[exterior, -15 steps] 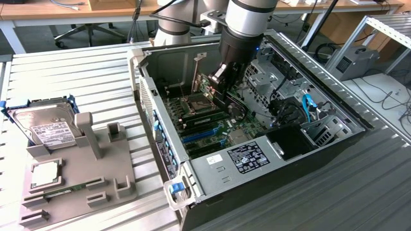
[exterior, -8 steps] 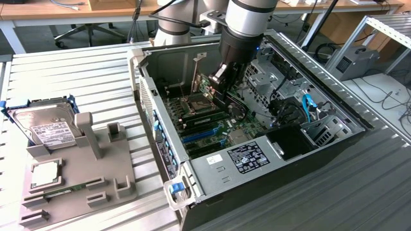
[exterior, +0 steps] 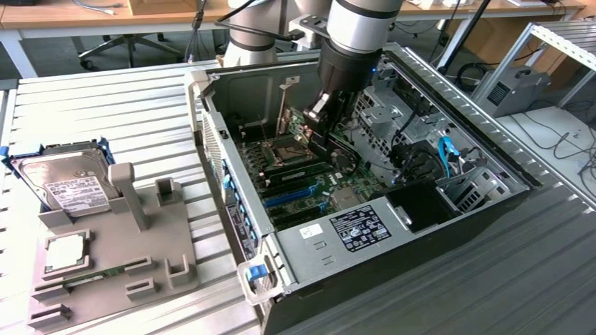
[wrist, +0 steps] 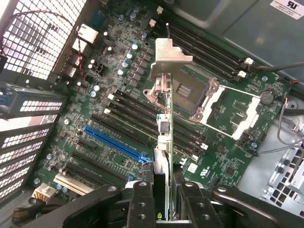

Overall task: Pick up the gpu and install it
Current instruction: 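Insert the gpu into the slot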

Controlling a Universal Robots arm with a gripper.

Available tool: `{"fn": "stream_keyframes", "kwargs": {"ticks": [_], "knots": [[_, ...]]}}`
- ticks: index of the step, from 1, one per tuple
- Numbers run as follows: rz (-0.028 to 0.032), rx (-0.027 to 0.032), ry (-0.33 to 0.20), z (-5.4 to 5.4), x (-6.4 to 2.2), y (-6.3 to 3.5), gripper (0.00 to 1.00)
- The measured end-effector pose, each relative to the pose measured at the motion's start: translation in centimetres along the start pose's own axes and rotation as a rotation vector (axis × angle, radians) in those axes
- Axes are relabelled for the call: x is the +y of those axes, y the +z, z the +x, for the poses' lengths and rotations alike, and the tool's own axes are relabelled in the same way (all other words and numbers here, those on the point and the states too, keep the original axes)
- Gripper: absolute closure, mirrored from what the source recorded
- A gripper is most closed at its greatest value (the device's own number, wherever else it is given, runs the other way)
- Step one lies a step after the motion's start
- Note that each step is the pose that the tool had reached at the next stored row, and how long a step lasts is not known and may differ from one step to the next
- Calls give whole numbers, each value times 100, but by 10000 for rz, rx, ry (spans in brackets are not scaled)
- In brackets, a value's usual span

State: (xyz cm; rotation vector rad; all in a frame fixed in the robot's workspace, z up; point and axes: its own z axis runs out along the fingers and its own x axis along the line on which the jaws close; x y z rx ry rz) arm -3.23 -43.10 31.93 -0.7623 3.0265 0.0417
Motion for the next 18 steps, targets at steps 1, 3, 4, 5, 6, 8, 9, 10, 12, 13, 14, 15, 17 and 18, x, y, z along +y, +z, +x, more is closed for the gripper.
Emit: {"fn": "stream_keyframes", "kwargs": {"ticks": [1, 3, 4, 5, 6, 8, 9, 10, 12, 13, 14, 15, 17, 18], "knots": [[-1, 0, -28, 0, 0, 0, 74], [-2, 2, -112, 0, 1, 0, 74], [-4, 3, -142, 0, 1, 0, 74], [-4, 3, -167, 0, 1, 0, 74], [-5, 4, -194, 0, 1, 0, 74], [-5, 6, -251, -1, 1, 0, 74], [-6, 6, -276, -1, 2, 0, 74], [-6, 7, -302, -1, 2, 0, 74], [-9, 12, -470, -1, 3, 0, 74], [-14, 18, -720, -3, 5, 0, 74], [-14, 19, -760, -3, 6, 0, 74], [-15, 19, -788, -3, 6, 0, 74], [-16, 22, -853, -3, 7, 0, 74], [-16, 22, -870, -3, 7, 0, 74]]}}
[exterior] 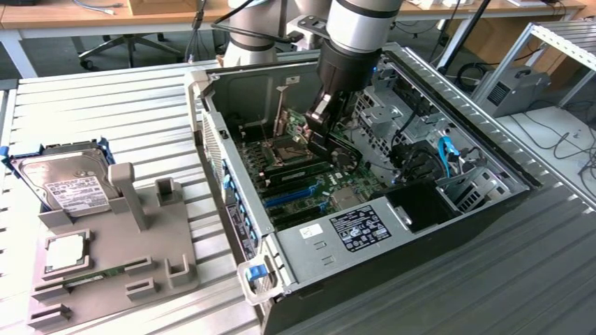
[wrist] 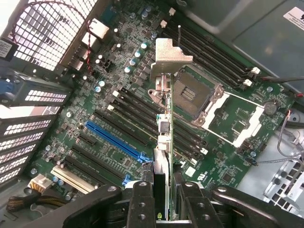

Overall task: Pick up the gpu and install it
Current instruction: 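Insert the gpu into the slot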

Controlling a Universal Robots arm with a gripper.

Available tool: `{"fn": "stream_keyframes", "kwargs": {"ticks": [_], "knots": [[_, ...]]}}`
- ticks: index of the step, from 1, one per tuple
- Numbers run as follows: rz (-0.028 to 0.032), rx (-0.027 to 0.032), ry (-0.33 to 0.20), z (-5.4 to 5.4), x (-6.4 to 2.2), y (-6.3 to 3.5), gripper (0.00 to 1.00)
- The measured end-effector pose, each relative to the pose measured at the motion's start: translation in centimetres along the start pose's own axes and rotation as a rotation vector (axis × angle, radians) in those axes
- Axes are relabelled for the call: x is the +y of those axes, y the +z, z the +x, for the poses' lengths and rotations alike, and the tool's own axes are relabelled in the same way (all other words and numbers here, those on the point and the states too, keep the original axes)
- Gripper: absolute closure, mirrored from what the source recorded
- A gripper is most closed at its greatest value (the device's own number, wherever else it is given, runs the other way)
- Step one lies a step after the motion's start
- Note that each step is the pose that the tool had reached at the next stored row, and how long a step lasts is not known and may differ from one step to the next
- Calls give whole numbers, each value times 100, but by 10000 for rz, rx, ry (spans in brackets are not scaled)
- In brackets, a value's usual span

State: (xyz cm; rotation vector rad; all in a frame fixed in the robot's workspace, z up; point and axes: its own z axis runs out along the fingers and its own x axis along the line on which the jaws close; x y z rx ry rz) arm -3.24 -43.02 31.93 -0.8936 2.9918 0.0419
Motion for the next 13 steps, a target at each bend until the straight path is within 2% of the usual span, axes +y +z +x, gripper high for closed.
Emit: {"fn": "stream_keyframes", "kwargs": {"ticks": [13], "knots": [[-5, 8, -306, -1, 2, 0, 74]]}}
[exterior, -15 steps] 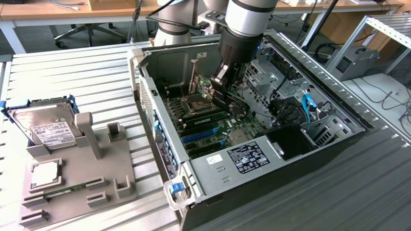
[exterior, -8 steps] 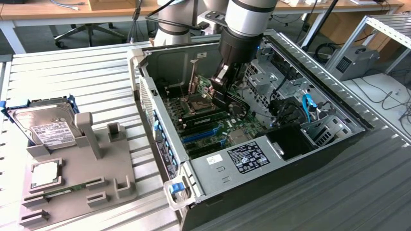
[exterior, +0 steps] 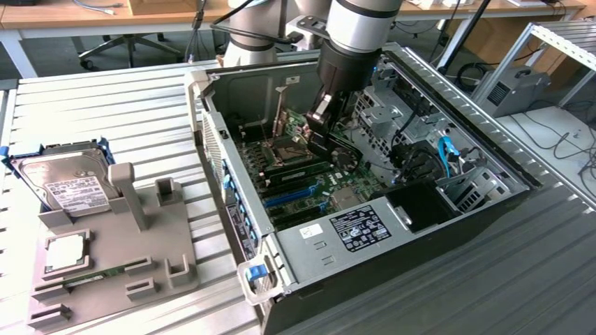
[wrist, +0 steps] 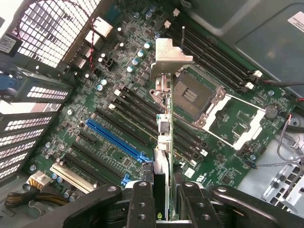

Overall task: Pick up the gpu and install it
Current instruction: 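Insert the gpu into the slot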

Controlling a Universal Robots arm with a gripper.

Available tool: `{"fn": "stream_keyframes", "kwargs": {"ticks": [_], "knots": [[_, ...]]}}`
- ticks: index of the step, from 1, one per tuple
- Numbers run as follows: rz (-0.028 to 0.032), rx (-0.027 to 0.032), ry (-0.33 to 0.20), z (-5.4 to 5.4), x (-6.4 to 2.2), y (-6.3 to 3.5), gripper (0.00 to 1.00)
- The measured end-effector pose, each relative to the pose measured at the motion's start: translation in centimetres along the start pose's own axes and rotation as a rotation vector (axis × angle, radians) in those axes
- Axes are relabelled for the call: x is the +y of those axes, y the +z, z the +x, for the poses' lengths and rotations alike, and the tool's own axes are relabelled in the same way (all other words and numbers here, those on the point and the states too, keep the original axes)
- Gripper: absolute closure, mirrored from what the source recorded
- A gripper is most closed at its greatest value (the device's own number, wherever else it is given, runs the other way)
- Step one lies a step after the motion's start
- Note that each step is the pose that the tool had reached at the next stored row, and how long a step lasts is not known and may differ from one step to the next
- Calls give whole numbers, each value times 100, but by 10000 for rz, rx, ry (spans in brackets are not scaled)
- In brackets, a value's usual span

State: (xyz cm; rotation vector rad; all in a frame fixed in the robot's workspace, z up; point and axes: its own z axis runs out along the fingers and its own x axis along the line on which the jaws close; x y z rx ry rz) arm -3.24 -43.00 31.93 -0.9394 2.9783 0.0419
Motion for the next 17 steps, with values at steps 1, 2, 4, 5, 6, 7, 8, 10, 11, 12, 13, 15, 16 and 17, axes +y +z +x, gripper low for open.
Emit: {"fn": "stream_keyframes", "kwargs": {"ticks": [1, 2, 4, 5, 6, 7, 8, 10, 11, 12, 13, 15, 16, 17], "knots": [[0, 0, -19, 0, 0, 0, 74], [-1, 1, -40, 0, 0, 0, 74], [-2, 2, -88, 0, 0, 0, 74], [-2, 2, -110, 0, 0, 0, 74], [-3, 3, -133, 0, 0, 0, 74], [-4, 3, -158, 0, 0, 0, 74], [-4, 4, -181, 0, 0, 0, 74], [-5, 5, -227, 0, 0, 0, 74], [-6, 5, -249, 0, 0, 0, 74], [-6, 6, -274, 0, 0, 0, 74], [-8, 7, -317, 0, 0, 0, 74], [-9, 8, -372, 0, 0, 0, 74], [-10, 8, -392, 0, 0, 0, 74], [-10, 8, -409, 0, 0, 0, 74]]}}
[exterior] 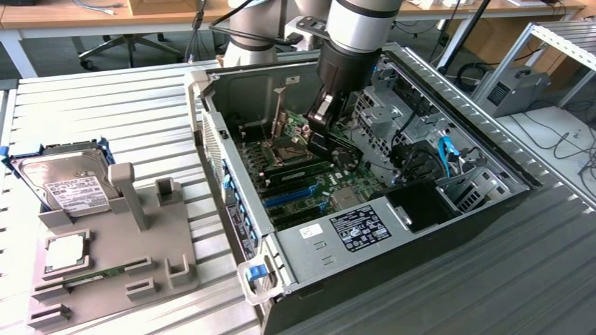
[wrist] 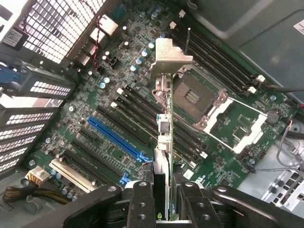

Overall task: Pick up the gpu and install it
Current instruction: 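Insert the gpu into the slot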

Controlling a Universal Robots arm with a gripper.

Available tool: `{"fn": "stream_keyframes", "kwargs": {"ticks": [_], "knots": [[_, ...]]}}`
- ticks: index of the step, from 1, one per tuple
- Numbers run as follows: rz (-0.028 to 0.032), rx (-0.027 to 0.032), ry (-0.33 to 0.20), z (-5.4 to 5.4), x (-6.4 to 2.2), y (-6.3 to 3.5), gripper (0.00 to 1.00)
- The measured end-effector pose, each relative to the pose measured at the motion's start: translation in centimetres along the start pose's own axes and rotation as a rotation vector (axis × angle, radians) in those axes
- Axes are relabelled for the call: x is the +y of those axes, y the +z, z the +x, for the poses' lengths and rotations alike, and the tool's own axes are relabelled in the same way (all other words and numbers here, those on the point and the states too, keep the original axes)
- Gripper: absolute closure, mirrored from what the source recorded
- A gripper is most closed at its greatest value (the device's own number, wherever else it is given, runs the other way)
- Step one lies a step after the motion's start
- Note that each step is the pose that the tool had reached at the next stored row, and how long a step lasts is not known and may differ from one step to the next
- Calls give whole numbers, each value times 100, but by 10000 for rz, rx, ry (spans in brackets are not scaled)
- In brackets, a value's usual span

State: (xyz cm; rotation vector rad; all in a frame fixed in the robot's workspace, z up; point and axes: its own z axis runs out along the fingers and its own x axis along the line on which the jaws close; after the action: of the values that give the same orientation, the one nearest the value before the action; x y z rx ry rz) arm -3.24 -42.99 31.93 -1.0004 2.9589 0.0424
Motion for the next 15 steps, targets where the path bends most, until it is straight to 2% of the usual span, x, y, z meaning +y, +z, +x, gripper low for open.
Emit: {"fn": "stream_keyframes", "kwargs": {"ticks": [15], "knots": [[-10, 8, -415, 0, 0, 0, 74]]}}
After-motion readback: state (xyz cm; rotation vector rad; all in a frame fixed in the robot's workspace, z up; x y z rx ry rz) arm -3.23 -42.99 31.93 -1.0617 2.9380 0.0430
